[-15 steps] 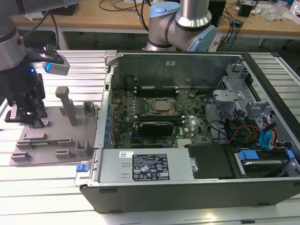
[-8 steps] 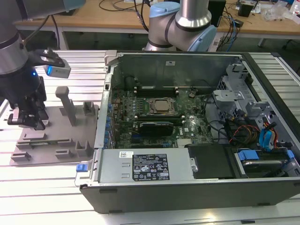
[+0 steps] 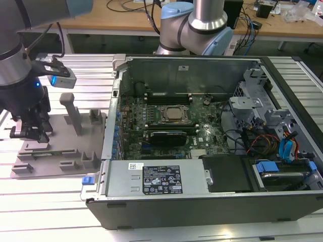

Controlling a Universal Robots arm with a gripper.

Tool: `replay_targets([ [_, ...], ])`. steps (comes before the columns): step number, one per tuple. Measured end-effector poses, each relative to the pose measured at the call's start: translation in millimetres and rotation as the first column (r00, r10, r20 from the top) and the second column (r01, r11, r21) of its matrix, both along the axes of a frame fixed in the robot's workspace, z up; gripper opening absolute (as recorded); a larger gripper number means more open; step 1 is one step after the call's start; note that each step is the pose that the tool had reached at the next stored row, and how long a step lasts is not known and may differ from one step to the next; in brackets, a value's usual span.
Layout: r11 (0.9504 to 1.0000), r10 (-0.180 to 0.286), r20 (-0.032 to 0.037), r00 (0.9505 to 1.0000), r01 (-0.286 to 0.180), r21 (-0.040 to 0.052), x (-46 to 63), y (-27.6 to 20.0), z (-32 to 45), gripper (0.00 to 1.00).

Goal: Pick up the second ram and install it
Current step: 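Pick up the second ram and move it above second insertion slot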

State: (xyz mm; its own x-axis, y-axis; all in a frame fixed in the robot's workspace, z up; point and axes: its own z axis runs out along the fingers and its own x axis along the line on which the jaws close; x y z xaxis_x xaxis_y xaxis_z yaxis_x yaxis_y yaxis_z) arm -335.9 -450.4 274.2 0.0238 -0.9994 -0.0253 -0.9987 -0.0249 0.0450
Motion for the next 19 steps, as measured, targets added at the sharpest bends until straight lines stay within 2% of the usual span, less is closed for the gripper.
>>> replay_targets([
  [19,1.0,0.0,-0.0002,1.0,0.0,-0.0001,-0.1,0.0,-19.2,0.34],
])
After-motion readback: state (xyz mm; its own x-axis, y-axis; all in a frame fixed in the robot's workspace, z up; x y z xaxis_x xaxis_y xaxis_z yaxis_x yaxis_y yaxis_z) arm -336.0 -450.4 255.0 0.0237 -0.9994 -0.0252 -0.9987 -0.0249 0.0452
